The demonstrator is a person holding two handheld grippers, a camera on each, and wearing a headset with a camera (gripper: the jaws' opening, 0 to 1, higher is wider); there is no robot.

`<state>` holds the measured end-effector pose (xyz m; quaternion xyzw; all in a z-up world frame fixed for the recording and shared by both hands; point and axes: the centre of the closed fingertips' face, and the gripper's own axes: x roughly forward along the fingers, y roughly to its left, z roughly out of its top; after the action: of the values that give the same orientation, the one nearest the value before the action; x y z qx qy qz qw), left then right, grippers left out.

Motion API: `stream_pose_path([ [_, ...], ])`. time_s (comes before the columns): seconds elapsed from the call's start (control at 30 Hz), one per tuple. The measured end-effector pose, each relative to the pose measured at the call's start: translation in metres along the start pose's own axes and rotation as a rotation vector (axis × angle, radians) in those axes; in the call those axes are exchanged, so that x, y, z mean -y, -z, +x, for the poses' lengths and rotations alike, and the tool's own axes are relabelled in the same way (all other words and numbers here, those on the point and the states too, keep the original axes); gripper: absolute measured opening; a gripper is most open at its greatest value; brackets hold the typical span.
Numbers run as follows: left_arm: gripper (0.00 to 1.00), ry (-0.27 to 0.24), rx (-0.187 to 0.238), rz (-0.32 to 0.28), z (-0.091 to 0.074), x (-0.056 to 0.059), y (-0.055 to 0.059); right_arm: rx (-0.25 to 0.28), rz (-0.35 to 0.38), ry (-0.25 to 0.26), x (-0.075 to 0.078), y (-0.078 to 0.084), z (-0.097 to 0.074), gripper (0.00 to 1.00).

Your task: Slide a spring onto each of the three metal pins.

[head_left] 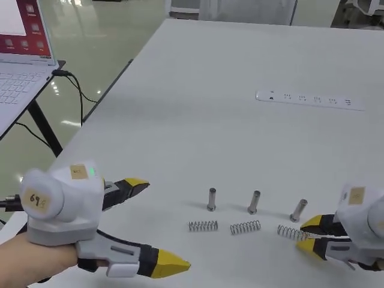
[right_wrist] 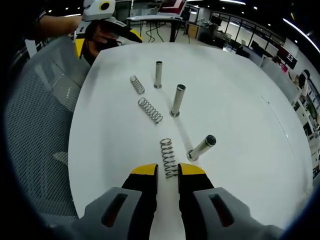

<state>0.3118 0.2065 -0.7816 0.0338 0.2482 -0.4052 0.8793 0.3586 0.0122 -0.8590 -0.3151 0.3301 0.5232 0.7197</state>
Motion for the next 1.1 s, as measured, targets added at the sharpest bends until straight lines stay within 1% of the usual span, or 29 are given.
stream_pose_path([
  [0.1, 0.98, 0.004, -0.006, 0.001, 0.0, 0.001, 0.001, -0.004, 0.011, -0.008, 0.0, 0.001, 0.002, 0.13],
  [0.23, 0.98, 0.007, -0.011, 0.0, 0.0, 0.0, 0.003, -0.011, -0.001, -0.011, 0.0, 0.002, 0.003, 0.11],
  [0.3, 0.98, 0.007, -0.013, 0.0, 0.0, 0.0, 0.003, -0.007, 0.009, -0.018, 0.001, 0.001, 0.003, 0.09],
  [0.43, 0.98, 0.005, -0.015, -0.003, -0.001, -0.001, 0.004, -0.006, -0.013, -0.027, 0.0, 0.001, 0.004, 0.08],
  [0.5, 0.98, 0.012, -0.016, -0.004, -0.001, 0.001, 0.004, -0.002, -0.02, -0.045, -0.003, 0.0, 0.004, 0.08],
  [0.57, 0.98, 0.017, -0.019, -0.002, -0.001, 0.003, 0.004, -0.002, -0.025, -0.043, -0.005, -0.001, 0.003, 0.08],
  [0.6, 0.98, 0.021, -0.02, -0.002, -0.001, 0.005, 0.004, -0.003, -0.041, -0.039, -0.005, -0.001, 0.002, 0.08],
  [0.83, 0.97, 0.044, -0.023, -0.003, -0.001, 0.012, 0.005, 0.007, -0.074, -0.04, -0.009, -0.006, -0.008, 0.08],
  [0.97, 0.96, 0.056, -0.018, -0.002, 0.001, 0.016, 0.002, 0.016, -0.098, -0.04, -0.011, -0.009, -0.015, 0.08],
  [1.1, 0.95, 0.076, -0.024, 0.003, 0.004, 0.022, 0.002, 0.037, -0.119, -0.043, -0.014, -0.016, -0.022, 0.08],
])
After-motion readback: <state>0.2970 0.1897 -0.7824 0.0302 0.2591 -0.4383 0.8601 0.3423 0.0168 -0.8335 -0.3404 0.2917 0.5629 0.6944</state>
